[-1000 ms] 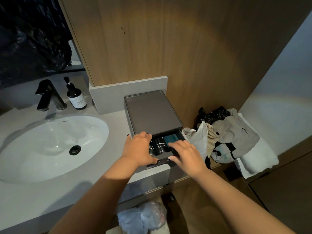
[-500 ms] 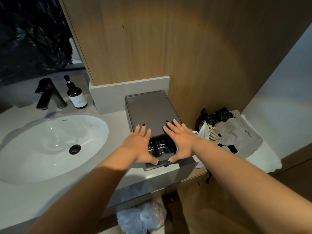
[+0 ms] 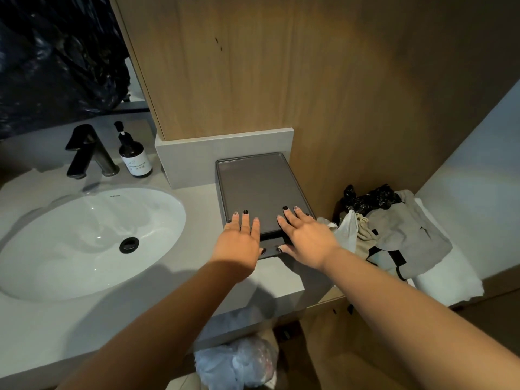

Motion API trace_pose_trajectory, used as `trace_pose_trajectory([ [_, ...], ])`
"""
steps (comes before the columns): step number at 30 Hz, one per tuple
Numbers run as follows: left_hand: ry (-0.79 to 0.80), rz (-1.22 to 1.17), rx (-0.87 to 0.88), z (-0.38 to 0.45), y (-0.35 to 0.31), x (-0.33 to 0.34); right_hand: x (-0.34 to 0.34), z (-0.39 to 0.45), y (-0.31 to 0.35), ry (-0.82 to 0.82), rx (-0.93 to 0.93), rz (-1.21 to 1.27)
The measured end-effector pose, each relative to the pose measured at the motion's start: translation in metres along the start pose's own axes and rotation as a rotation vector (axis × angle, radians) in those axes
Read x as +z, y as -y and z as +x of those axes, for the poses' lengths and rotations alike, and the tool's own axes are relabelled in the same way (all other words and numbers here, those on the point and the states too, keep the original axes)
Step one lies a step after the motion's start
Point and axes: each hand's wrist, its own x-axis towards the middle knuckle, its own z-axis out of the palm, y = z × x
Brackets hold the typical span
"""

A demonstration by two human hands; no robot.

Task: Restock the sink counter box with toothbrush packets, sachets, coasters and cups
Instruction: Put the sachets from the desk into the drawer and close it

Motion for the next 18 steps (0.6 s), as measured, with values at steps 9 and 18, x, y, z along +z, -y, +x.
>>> trace_pose_trajectory([
  [9,-0.099,0.087,0.046,-0.001,0.005,0.005,0.024,0.01,0.001,-0.211,0.08,-0.114],
  [18,-0.197,-0.008,0.02,0.003,0.008,0.013,0.037,0.014,-0.005,-0.372,0.065,0.002],
])
